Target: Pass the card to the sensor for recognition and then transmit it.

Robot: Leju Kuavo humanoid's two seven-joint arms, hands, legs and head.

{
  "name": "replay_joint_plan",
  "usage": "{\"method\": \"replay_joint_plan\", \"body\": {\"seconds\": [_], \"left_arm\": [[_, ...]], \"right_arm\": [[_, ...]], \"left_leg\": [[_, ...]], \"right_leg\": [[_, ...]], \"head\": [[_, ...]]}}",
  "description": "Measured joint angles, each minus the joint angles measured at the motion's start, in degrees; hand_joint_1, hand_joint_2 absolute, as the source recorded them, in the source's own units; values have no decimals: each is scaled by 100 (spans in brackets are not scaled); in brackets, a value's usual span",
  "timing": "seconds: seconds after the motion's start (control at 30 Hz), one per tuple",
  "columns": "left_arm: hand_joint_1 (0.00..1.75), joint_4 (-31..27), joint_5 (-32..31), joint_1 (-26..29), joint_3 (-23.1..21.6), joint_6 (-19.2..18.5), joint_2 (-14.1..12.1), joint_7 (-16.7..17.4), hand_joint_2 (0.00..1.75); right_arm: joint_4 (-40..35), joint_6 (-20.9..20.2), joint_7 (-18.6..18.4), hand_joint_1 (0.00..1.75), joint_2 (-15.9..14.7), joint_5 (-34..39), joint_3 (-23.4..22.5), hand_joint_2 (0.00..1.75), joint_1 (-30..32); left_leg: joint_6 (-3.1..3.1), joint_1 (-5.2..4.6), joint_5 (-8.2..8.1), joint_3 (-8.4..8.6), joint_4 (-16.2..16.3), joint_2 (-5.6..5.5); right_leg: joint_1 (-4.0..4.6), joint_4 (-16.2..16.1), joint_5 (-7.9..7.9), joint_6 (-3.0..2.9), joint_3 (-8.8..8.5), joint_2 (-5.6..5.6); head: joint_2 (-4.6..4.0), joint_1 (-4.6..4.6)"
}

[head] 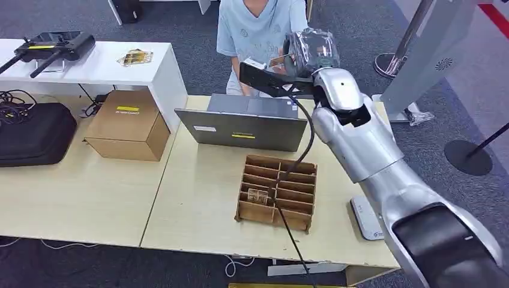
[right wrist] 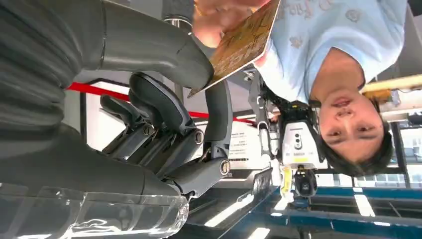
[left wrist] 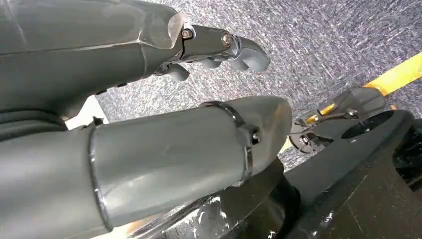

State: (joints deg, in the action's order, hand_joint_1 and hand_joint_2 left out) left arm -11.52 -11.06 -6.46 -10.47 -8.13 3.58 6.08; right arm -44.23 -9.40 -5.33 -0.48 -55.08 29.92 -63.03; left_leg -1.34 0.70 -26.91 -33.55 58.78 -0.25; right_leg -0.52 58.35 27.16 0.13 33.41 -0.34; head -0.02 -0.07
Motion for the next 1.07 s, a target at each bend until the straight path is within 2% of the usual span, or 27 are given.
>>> {"method": "replay_joint_plan", "body": {"seconds": [0.4,0.43,0.47,0.87,1.07], "left_arm": [[0,0,15,4,0,-46,-4,26,0],[0,0,22,4,0,-44,-4,26,0],[0,0,26,4,0,-33,-4,26,0],[0,0,74,9,0,39,0,-15,0],[0,0,109,33,0,50,0,-103,0]], "right_arm": [[671,94,39,175,109,90,184,175,-293],[697,96,39,35,111,90,190,175,-296],[716,98,39,0,114,90,197,175,-301],[900,461,98,0,159,184,280,175,-361],[815,873,179,0,-30,70,310,175,-361]], "left_leg": [[0,1,0,1,1,1],[0,1,0,1,1,0],[0,1,0,0,1,0],[0,0,0,1,1,2],[0,-1,0,2,3,1]], "right_leg": [[0,-1,0,0,0,1],[-1,-1,0,0,0,1],[0,0,0,0,0,0],[0,-1,0,0,1,2],[0,-2,0,0,2,1]], "head": [[0,0],[0,0],[0,0],[0,0],[0,0]]}}
